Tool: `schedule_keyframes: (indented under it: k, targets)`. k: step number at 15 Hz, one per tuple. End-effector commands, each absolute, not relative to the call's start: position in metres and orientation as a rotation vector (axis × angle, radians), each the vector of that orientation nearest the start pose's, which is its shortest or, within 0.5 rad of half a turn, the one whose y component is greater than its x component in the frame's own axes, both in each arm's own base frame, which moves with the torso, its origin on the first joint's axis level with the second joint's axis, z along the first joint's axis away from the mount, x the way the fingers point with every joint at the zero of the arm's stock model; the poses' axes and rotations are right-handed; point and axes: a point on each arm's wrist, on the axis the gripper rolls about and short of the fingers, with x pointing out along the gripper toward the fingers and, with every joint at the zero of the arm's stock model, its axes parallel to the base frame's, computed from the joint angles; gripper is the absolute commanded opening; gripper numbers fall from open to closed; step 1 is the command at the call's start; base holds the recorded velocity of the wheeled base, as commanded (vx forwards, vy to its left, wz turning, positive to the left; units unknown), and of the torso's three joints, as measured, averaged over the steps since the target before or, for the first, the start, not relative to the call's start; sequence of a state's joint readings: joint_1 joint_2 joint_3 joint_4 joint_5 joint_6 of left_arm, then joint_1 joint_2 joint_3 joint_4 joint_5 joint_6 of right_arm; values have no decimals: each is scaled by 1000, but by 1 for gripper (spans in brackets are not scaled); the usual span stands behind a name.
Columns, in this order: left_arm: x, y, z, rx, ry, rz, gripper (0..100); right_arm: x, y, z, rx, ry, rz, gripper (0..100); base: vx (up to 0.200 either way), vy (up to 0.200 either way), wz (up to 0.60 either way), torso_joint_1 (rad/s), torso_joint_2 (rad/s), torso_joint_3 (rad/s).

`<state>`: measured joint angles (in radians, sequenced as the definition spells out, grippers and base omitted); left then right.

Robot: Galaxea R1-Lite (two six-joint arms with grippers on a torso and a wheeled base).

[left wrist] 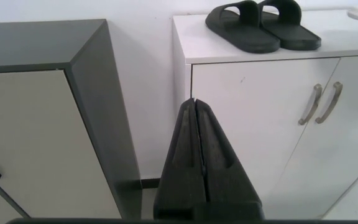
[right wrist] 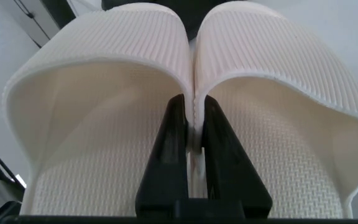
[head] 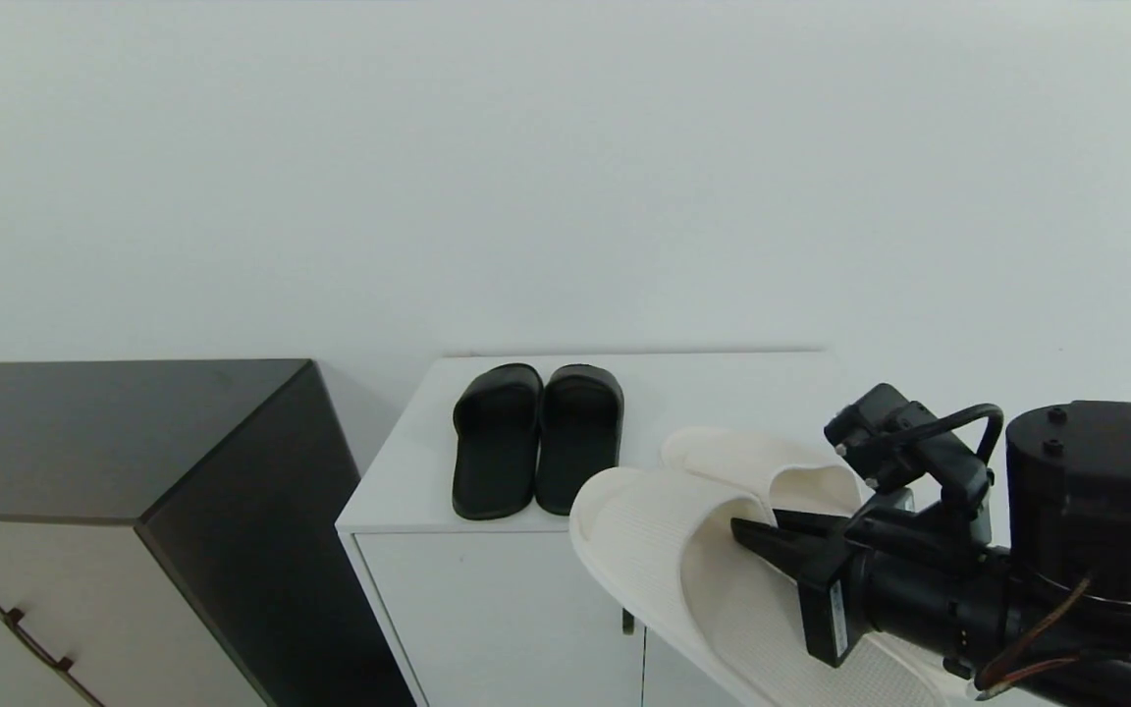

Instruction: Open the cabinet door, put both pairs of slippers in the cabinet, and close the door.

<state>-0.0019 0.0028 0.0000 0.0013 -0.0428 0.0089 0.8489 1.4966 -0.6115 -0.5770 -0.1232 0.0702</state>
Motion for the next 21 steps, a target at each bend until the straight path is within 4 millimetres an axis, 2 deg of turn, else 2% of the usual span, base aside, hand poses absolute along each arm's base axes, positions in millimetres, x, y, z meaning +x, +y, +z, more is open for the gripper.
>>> schedule_keyframes:
  k: [1, 5, 13, 21]
  targets:
    - [-23, -1, 75, 9, 4, -45, 0, 158, 178, 184, -75, 291, 718, 0, 0, 0, 0, 0, 0, 0]
    - [-23, -1, 75, 11, 4, -45, 0, 158, 177, 181, -75, 299, 713, 0, 0, 0, 0, 0, 0, 0]
    - [-23, -1, 75, 9, 4, -45, 0, 159, 174, 176, -87, 318, 700, 0, -200, 0, 0, 1, 2, 1]
    - [-23, -1, 75, 11, 4, -45, 0, 160, 169, 171, -82, 317, 699, 0, 0, 0, 0, 0, 0, 0]
